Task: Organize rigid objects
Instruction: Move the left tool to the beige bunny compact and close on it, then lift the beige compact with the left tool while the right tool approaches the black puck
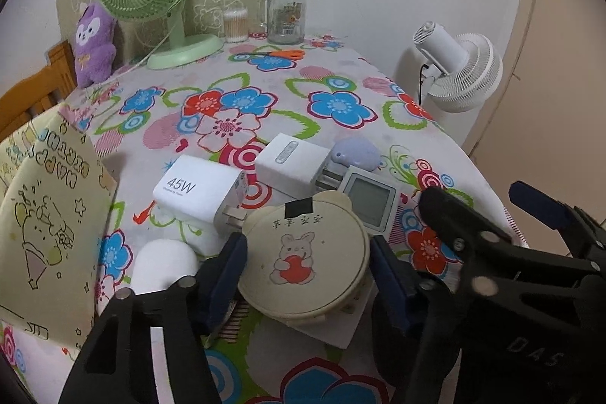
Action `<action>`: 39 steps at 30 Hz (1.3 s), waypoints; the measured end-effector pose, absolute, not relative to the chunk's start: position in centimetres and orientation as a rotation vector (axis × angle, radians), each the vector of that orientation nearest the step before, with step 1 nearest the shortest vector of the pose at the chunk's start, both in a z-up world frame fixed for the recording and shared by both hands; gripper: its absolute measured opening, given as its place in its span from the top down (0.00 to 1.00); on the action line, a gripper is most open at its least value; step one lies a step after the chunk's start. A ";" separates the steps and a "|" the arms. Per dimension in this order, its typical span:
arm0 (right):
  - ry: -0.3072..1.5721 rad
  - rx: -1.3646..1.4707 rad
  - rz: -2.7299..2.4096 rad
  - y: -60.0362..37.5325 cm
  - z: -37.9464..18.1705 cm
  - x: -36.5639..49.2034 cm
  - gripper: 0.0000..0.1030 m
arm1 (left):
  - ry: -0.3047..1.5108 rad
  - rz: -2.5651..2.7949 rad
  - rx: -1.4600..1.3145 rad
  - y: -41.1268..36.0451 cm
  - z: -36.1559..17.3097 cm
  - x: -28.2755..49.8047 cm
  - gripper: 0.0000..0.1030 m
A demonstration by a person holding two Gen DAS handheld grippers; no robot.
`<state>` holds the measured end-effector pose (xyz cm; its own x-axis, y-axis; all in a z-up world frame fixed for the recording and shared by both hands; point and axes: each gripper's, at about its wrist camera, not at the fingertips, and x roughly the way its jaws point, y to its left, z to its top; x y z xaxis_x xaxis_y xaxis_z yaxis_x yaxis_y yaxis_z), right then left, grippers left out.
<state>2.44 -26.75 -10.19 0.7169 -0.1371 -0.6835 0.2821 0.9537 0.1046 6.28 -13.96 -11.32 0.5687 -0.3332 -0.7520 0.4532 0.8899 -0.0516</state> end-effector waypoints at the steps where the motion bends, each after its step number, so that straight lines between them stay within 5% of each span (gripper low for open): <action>1: 0.741 0.205 -0.233 -26.7 -10.3 2.6 0.00 | 0.841 -0.468 0.165 -14.1 -11.3 6.2 0.39; 9: 0.753 0.219 -0.238 -26.7 -10.4 2.9 0.00 | 0.804 -0.499 0.189 -14.6 -10.7 5.7 0.57; 14: 0.757 0.206 -0.240 -26.3 -10.3 2.7 0.00 | 0.793 -0.500 0.202 -14.4 -10.5 5.3 0.60; 18: 0.755 0.201 -0.239 -25.9 -10.1 2.6 0.00 | 0.862 -0.474 0.164 -13.5 -11.0 6.2 0.36; 22: 0.756 0.214 -0.229 -25.8 -10.0 2.7 0.00 | 0.886 -0.498 0.130 -13.0 -11.1 6.6 0.24; 39: 0.812 0.193 -0.243 -25.7 -9.8 4.9 0.00 | 1.022 -0.488 0.066 -11.3 -12.0 9.0 0.16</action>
